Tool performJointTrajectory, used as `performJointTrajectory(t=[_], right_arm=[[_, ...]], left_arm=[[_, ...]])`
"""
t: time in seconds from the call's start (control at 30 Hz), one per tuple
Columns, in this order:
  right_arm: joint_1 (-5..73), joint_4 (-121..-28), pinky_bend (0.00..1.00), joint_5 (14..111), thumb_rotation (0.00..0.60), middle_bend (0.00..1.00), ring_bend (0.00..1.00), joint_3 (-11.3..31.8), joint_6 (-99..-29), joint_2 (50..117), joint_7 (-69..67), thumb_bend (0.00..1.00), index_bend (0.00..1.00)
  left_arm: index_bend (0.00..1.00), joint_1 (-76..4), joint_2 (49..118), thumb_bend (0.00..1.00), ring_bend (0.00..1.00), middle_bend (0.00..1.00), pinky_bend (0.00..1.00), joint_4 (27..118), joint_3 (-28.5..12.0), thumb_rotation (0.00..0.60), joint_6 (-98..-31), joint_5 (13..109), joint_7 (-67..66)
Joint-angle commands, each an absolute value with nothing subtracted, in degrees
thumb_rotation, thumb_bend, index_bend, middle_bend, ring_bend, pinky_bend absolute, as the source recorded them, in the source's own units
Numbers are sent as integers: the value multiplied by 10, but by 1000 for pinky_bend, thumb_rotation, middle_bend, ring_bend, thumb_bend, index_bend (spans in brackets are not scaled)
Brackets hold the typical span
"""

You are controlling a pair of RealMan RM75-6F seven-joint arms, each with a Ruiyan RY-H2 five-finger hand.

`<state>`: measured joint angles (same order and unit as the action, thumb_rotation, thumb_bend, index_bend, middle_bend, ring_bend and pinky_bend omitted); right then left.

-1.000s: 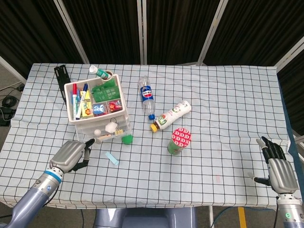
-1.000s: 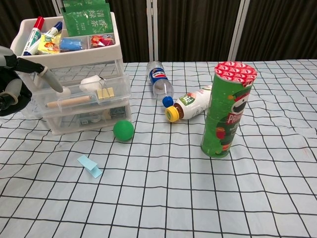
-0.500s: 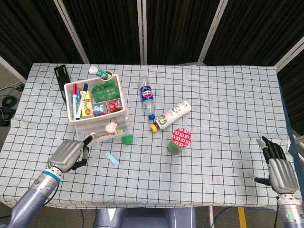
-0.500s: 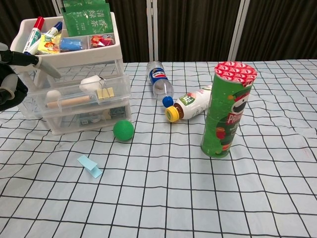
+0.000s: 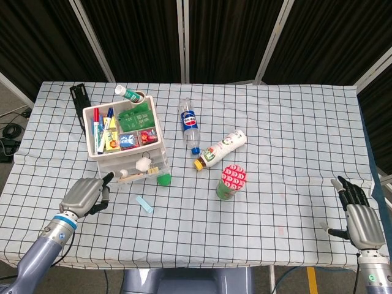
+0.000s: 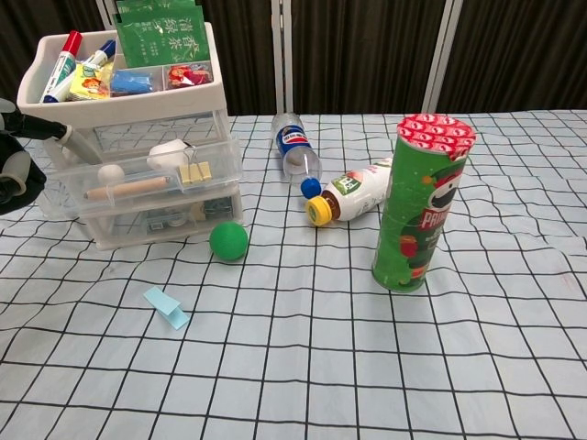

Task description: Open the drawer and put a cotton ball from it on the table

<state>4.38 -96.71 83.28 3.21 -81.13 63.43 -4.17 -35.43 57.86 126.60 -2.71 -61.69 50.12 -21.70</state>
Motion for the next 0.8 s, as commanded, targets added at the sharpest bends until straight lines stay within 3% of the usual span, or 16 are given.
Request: performJointTrajectory(t=[0.03, 0.8], right_arm=[[44, -967, 0, 833, 600, 0, 0, 32, -812, 634, -42, 38, 0], [43, -969, 0, 835, 600, 0, 0, 31, -813, 633, -43, 38, 0]], left_arm=[[208, -354, 577, 1000, 781, 825, 664, 1268, -26, 600, -615, 502, -216], [237, -345, 548, 1000, 781, 825, 664, 1305, -5, 600, -591, 557, -193]])
